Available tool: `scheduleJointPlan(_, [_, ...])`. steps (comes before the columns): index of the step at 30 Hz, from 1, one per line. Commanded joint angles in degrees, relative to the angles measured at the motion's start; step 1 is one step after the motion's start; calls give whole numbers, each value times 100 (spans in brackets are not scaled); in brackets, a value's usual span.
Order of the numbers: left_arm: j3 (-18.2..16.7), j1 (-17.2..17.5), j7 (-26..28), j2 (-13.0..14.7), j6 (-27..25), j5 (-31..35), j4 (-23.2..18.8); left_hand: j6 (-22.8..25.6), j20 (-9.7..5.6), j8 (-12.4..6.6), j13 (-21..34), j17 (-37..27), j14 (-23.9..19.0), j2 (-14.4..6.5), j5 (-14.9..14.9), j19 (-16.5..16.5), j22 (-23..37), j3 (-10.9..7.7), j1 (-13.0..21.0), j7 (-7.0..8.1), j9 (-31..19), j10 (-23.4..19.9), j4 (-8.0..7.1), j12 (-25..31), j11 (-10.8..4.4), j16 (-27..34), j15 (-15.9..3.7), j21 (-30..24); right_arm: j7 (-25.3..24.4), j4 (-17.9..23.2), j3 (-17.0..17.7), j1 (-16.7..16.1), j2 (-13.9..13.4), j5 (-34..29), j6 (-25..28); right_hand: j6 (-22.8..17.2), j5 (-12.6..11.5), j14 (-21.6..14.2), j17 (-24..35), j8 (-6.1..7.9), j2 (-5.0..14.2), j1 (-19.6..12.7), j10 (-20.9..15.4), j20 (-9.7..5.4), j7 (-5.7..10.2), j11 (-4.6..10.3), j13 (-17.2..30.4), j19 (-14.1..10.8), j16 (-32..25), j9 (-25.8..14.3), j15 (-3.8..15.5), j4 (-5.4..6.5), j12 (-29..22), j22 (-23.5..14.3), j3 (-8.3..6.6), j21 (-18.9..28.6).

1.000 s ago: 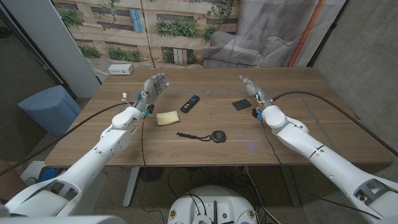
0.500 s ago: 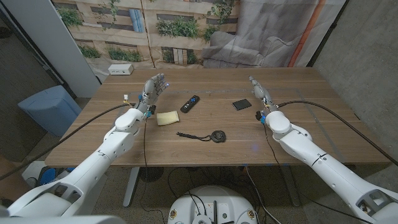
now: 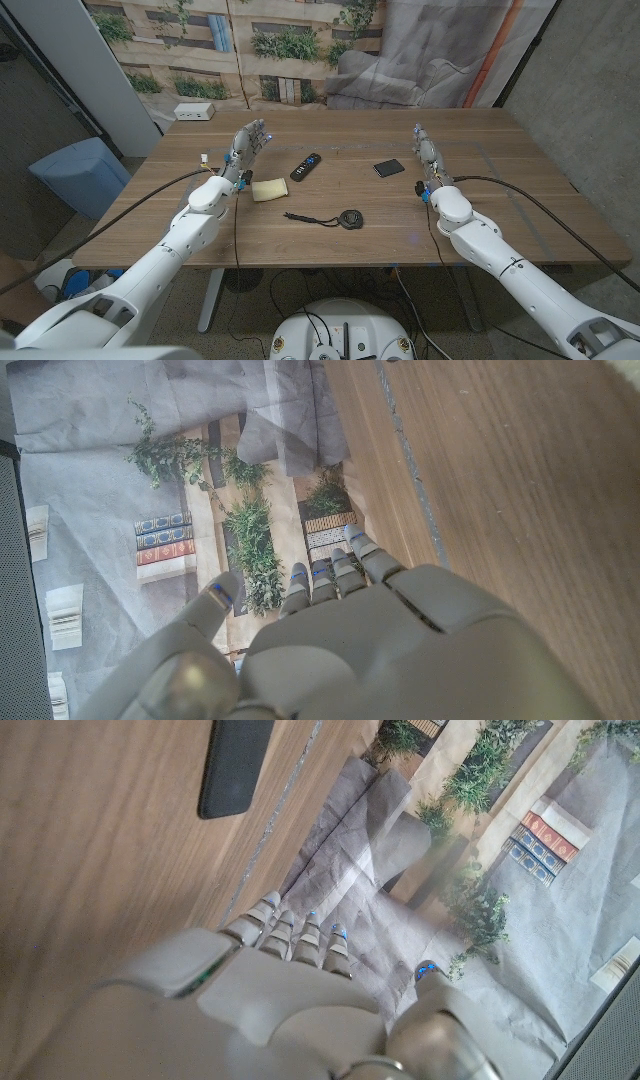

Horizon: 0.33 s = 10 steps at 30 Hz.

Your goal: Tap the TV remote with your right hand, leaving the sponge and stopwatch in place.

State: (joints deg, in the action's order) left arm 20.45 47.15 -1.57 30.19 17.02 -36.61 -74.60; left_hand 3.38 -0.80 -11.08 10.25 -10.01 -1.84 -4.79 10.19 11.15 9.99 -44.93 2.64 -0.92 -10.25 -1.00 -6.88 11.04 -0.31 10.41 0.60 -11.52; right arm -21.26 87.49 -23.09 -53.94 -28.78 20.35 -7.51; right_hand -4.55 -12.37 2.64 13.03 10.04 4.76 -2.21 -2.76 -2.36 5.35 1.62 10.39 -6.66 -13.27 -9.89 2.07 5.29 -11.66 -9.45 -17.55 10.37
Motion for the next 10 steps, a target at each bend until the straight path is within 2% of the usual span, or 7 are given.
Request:
scheduleJointPlan(1, [-30,29,-44,49,-15,-45,-18,11,1,10,11,-10,-55,-611,3,35,24,-17,56,-12,-33,-27,-37,-7,-1,13,-29,-19,108,-304,172,-136,169,373,-683,101,11,59,-5,-13,51,62,-10,-94,-189,-69,-7,0,37,-8,-9,38,27,-11,-28,24])
scheduleJointPlan(3, [-38,47,-36,62,-25,-52,-39,11,0,10,11,-9,-57,-610,3,36,24,-18,57,-18,-33,-29,-36,-6,1,13,-29,-20,215,-423,198,-137,213,466,-868,144,15,61,-10,-13,37,73,-11,-97,-325,-78,-9,-8,45,-7,-26,41,38,-10,-20,29])
scheduleJointPlan(6, [-47,69,-82,85,-53,-94,-54,12,-2,9,11,-9,-58,-610,3,36,24,-19,57,-15,-33,-29,-38,-6,-1,14,-28,-19,305,-577,232,-135,303,583,-1085,179,19,75,-15,-8,19,81,-8,-97,-438,-125,-10,-14,58,-7,-67,40,49,-10,-12,31])
scheduleJointPlan(9, [-52,90,-108,95,-68,-123,-64,8,-1,11,11,-8,-59,-611,3,37,24,-21,59,-18,-33,-31,-37,-6,-3,13,-26,-20,370,-650,268,-145,349,715,-1152,189,21,68,-17,-5,12,84,-16,-94,-471,-137,-10,-24,59,-7,-77,39,50,-9,-9,35])
scheduleJointPlan(10, [-49,91,-125,99,-71,-128,-63,11,0,10,11,-8,-58,-610,2,36,24,-19,59,-19,-33,-28,-36,-7,0,13,-26,-19,662,-1019,466,-125,811,1156,-2092,191,22,45,-18,0,6,87,-23,-92,-489,-152,-10,-19,52,-7,-100,39,51,-9,-5,33])
